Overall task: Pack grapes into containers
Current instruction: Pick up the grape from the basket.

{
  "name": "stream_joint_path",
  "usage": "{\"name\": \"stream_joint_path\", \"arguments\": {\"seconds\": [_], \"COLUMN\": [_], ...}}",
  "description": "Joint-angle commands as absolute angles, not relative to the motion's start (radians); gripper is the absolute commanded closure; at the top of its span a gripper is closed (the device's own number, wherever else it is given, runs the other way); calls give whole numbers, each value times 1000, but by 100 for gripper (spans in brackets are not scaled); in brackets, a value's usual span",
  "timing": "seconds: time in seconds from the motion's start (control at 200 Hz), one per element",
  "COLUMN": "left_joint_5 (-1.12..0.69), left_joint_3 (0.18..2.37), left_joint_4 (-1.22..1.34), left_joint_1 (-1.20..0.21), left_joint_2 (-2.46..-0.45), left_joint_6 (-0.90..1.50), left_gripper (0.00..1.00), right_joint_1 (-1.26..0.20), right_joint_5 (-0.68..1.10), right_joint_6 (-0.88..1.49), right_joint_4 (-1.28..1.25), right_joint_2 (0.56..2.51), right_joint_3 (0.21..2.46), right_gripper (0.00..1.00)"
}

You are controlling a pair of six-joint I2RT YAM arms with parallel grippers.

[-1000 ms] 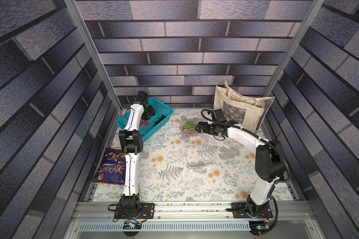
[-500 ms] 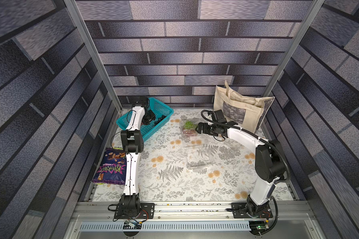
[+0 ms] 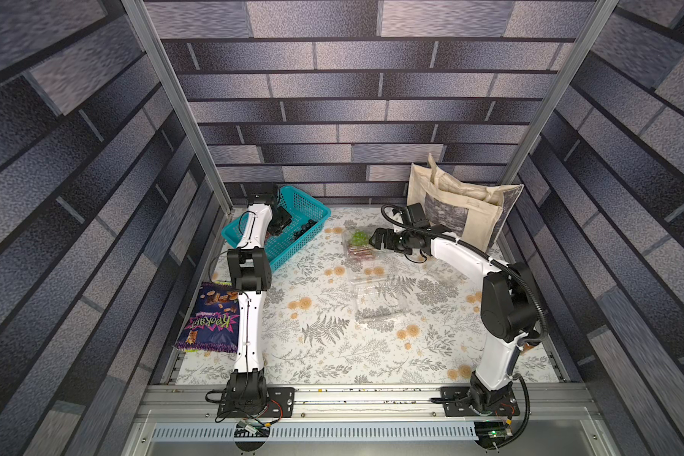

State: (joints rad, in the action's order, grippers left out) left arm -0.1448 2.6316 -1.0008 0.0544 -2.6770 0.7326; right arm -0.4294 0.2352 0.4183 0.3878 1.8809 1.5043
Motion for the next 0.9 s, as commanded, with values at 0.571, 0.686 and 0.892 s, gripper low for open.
{"name": "stream_joint_path", "arguments": {"seconds": [0.571, 0.686, 0.892], "left_joint_5": [-120, -90, -20], "left_joint_3": [2556, 2633, 2716], "left_joint_4": [-898, -934, -1035], "left_joint_1": [53, 34, 39], "left_joint_2": [-2655, -2650, -2662], "left_joint_6": [815, 756, 594], "left_gripper": [47, 47, 47], "right_joint_1": [-425, -424, -423], "right_joint_5": [279, 281, 285], "right_joint_6": [431, 423, 413], "right_joint_4": [401, 396, 387], "right_joint_2": [1876, 1867, 1843], "right_joint_3": [1533, 1524, 1501], "right_gripper": [0, 0, 0]}}
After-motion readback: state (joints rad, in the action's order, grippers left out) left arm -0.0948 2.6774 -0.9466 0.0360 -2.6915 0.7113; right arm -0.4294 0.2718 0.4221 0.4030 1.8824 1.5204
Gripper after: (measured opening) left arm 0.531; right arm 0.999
